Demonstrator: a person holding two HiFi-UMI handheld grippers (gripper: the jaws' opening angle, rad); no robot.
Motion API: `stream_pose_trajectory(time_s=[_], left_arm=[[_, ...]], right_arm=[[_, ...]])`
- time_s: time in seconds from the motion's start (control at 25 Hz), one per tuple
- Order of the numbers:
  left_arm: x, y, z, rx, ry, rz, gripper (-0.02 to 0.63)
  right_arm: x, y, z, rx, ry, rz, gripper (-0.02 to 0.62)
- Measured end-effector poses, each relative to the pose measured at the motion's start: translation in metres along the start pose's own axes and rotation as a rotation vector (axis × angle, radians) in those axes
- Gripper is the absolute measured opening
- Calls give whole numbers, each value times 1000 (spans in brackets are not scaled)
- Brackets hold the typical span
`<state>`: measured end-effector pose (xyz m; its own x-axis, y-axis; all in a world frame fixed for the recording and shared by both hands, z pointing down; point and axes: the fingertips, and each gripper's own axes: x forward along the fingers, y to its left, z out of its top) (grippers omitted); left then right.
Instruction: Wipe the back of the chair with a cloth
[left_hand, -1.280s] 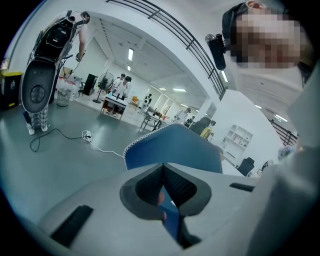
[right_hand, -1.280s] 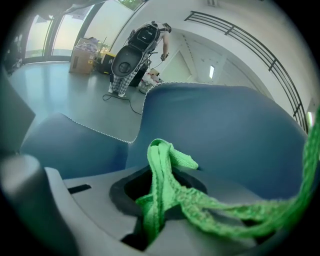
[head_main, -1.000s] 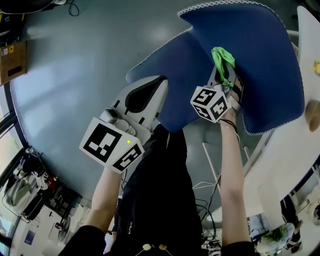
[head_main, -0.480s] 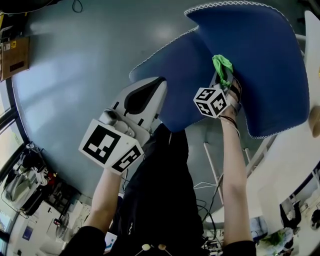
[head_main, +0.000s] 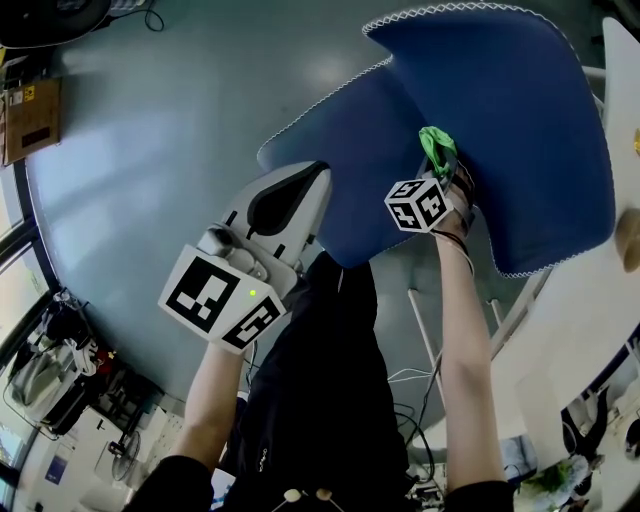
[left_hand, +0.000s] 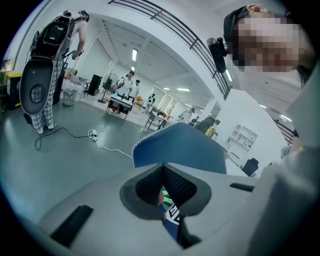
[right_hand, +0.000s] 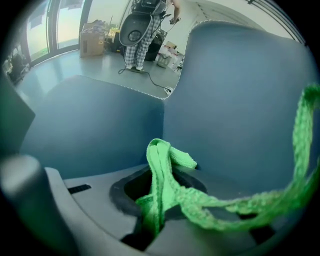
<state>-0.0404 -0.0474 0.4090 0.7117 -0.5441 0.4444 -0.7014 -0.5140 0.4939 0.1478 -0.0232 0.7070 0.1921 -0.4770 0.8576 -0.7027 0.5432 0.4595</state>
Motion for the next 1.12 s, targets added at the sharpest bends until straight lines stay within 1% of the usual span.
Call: stream_pose_trajectory(time_s=[0.16, 0.28, 0.4, 0.56, 0.72, 0.84, 0.92, 1.12], left_arm=[[3, 1, -3, -1, 2, -4, 2], [5, -6, -11, 2, 9, -6, 2], [5, -10, -16, 1, 13, -10, 2], [6, -15, -15, 5, 15, -23, 2], [9, -32, 5, 17, 4, -48, 2], [12, -35, 14, 18, -6, -66, 2], [14, -39, 14, 24, -6, -79, 2], [18, -54, 18, 78, -2, -92, 2]], right_arm=[[9, 16, -22, -2, 55, 34, 46], [7, 20, -41, -7, 55, 29, 46], [1, 20, -46, -25, 43, 17, 46], [-12, 15, -34, 2, 3, -7, 46], [-43, -12, -14, 21, -59, -56, 46], [-64, -26, 5, 41, -115, -92, 46], [-79, -33, 15, 54, -166, -122, 46], [-126, -66, 35, 77, -272, -219, 46]])
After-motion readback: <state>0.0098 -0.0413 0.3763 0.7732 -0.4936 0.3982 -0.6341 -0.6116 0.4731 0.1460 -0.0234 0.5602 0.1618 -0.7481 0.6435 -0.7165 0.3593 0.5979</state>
